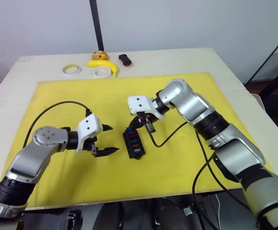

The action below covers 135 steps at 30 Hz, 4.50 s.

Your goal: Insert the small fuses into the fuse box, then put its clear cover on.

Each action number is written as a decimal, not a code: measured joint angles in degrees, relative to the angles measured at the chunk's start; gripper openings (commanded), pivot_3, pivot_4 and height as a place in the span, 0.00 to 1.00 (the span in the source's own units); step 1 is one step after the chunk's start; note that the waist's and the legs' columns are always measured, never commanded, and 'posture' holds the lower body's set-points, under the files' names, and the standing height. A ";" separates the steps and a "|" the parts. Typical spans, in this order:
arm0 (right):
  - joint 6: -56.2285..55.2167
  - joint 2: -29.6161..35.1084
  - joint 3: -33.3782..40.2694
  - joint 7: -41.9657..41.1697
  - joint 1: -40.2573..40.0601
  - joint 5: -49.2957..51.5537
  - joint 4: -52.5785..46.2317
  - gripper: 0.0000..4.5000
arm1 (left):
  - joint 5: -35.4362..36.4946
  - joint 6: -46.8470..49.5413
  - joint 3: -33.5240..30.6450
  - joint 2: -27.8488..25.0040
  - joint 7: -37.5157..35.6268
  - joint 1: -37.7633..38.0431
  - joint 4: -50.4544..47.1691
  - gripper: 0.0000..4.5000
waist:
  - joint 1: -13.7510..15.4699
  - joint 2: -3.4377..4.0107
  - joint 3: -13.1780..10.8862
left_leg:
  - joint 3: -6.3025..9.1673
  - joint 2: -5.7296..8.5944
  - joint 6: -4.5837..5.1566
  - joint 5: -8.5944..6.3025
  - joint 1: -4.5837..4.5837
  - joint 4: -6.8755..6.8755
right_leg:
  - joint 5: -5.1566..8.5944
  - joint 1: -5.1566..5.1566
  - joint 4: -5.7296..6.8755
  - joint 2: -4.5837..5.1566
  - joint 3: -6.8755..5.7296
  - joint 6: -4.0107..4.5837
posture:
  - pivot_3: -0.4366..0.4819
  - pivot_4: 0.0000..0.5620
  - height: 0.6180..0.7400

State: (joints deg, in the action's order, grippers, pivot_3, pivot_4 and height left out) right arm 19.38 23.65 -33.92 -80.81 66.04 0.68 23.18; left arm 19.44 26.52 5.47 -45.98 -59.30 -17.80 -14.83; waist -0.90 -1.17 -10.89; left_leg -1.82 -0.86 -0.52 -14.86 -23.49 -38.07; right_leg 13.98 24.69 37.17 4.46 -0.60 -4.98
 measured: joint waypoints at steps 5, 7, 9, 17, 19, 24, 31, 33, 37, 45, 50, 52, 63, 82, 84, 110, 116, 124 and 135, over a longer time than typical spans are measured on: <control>-0.77 -0.49 0.56 0.05 0.02 -1.12 1.88 0.00 | -0.88 -0.89 0.52 -0.01 -0.31 0.00 0.03 0.99 | 0.01 0.00 0.00 | 0.00 0.00 0.00 0.00 0.00 0.00 | 0.00 0.00 0.00 0.00 0.00 0.00 | 0.48 0.27 1.00; -1.17 -0.58 0.64 0.07 0.02 -1.81 2.80 0.00 | -0.95 -0.90 0.52 -0.01 -0.35 0.00 0.03 0.99 | 0.00 0.00 0.00 | 0.00 0.00 0.00 0.00 0.00 0.00 | 0.00 0.00 0.00 0.00 0.00 0.00 | 0.48 0.27 1.00; -1.32 -0.58 0.82 -0.13 0.02 -2.17 3.10 0.00 | -0.95 -0.89 0.52 -0.01 -0.48 0.00 0.03 0.99 | 0.00 0.00 0.00 | 0.00 0.00 0.00 0.00 0.00 0.00 | 0.00 0.00 0.00 0.00 0.00 0.00 | 0.48 0.27 1.00; -2.26 -0.58 1.05 -0.96 0.02 -2.85 3.10 0.00 | -1.42 -1.02 0.57 0.27 -0.53 -0.17 0.09 0.99 | 0.03 0.00 0.00 | 0.00 0.00 0.00 0.00 0.00 0.00 | 0.00 0.00 0.01 0.00 0.00 0.00 | 0.48 0.27 1.00; -2.21 -0.68 1.05 -1.18 0.02 -2.86 3.08 0.00 | -1.41 -1.02 0.57 0.54 -0.53 -0.47 0.09 0.99 | 0.02 0.00 0.00 | 0.00 0.00 0.00 0.00 0.00 0.00 | 0.00 0.00 0.01 0.00 0.00 0.00 | 0.48 0.27 1.00; -0.60 -0.80 1.05 -1.63 0.01 -2.86 2.92 0.00 | -1.49 -1.02 0.57 0.55 -0.49 -0.52 0.09 0.99 | -0.01 0.00 0.00 | 0.01 0.00 0.00 0.00 0.00 0.00 | 0.00 0.00 0.02 0.00 0.00 0.00 | 0.48 0.27 1.00; -0.05 -1.49 1.06 -0.78 0.02 -3.82 2.91 0.00 | -1.99 -1.11 0.57 1.12 -0.40 -0.52 0.10 0.99 | 0.00 0.00 0.00 | 0.00 0.01 0.00 0.00 0.00 0.00 | 0.00 0.00 0.02 0.00 0.00 0.00 | 0.48 0.27 1.00; -0.04 -2.02 1.06 -0.08 0.02 -4.35 2.95 0.00 | -2.07 -1.12 0.57 1.15 -0.40 -0.52 0.10 0.99 | 0.00 0.00 0.00 | 0.01 0.01 0.00 0.00 0.00 0.00 | 0.00 0.00 0.02 0.00 0.00 0.00 | 0.48 0.27 1.00; 0.22 -2.22 1.06 0.26 0.01 -4.89 2.94 0.00 | -2.48 -1.13 0.57 1.19 -0.40 -0.50 0.10 0.99 | 0.00 0.00 0.00 | 0.01 0.02 0.00 0.00 0.00 0.00 | 0.00 0.00 0.02 0.00 0.00 0.00 | 0.48 0.27 1.00; -0.08 -1.72 1.02 -0.51 -0.46 -5.89 1.63 0.00 | -2.68 -1.25 0.57 1.20 -0.41 -0.32 0.13 0.99 | 0.00 0.00 0.00 | 0.01 0.02 0.00 0.00 0.00 0.00 | 0.00 0.00 0.02 0.00 0.00 0.00 | 0.48 0.27 1.00; -0.20 -1.56 1.02 -0.68 -0.48 -6.29 1.36 0.00 | -2.67 -1.28 0.56 1.22 -0.50 -0.46 0.45 0.99 | 0.03 0.00 0.00 | 0.01 0.02 0.00 0.00 0.00 0.00 | 0.00 0.00 0.02 0.00 0.00 0.00 | 0.48 0.27 1.00; -0.20 -1.56 1.02 -0.71 -0.50 -6.61 1.16 0.00 | -2.68 -1.31 0.56 1.23 -0.51 -0.92 1.04 0.99 | 0.04 0.00 0.00 | 0.00 0.03 0.00 0.00 0.00 0.00 | 0.00 0.00 0.02 0.00 0.00 0.00 | 0.48 0.27 1.00; 0.92 -1.56 1.02 -0.28 -1.28 -7.38 -1.04 0.15 | -2.73 -2.27 0.57 1.23 -1.41 -1.75 2.02 1.00 | 0.02 0.00 0.00 | 0.00 0.04 0.00 0.00 0.01 -0.01 | 0.00 0.00 0.03 0.00 0.00 0.00 | 0.48 0.27 1.00; 4.60 -1.15 2.33 -1.41 -1.00 -5.55 -2.82 0.43 | -3.97 -3.34 0.58 1.28 -2.12 -3.31 3.95 1.00 | 0.03 0.00 0.00 | 0.01 0.06 0.00 0.00 0.01 -0.01 | 0.00 -0.01 0.03 -0.01 -0.01 0.00 | 0.48 0.27 1.00; 4.80 -0.98 2.99 -1.83 -0.65 -4.92 -2.82 0.43 | -4.00 -3.45 0.58 1.27 -2.37 -3.43 4.70 1.00 | 0.02 0.00 0.00 | 0.00 0.06 0.00 0.00 0.01 0.00 | 0.00 -0.01 0.03 -0.01 -0.01 0.00 | 0.48 0.27 1.00; 8.35 -1.29 13.70 2.98 -12.48 8.68 -11.44 0.01 | -3.55 -3.03 0.50 1.27 -4.44 -4.79 4.32 1.00 | 0.09 0.00 0.00 | 0.02 0.04 0.00 0.00 0.01 -0.02 | 0.00 -0.03 0.03 -0.01 -0.01 -0.01 | 0.48 0.27 1.00; 7.92 -1.29 13.97 4.08 -13.64 9.07 -8.97 0.01 | -2.98 -2.23 0.50 1.28 -4.38 -4.64 3.06 1.00 | 0.06 0.00 0.00 | 0.03 0.04 0.00 0.00 0.02 -0.01 | 0.00 -0.03 0.03 -0.02 -0.02 -0.01 | 0.48 0.27 1.00; 5.88 -2.20 13.41 3.97 -13.87 8.59 -3.87 0.01 | -2.92 -1.72 0.49 1.23 -4.21 -3.73 2.24 1.00 | 0.01 0.00 0.00 | 0.02 0.05 0.00 0.00 0.02 -0.02 | 0.00 -0.03 0.03 -0.02 -0.01 -0.01 | 0.48 0.27 1.00; 0.39 -2.73 11.73 3.88 -12.84 6.35 1.87 0.01 | -2.93 -0.83 0.50 1.24 -3.48 -2.26 0.64 1.00 | 0.06 0.00 0.01 | 0.04 0.03 0.00 0.00 0.14 -0.01 | 0.00 -0.16 0.03 -0.02 -0.01 0.00 | 0.48 0.27 1.00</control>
State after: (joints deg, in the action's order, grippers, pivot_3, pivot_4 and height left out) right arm 19.76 20.92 -22.19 -76.93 53.20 7.04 25.05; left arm 16.52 25.70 5.97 -44.75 -62.78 -20.07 -14.19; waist -0.84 -1.17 -10.88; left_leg -1.78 -0.84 -0.52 -14.86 -23.35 -38.08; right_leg 13.97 24.53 37.20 4.44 -0.61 -4.99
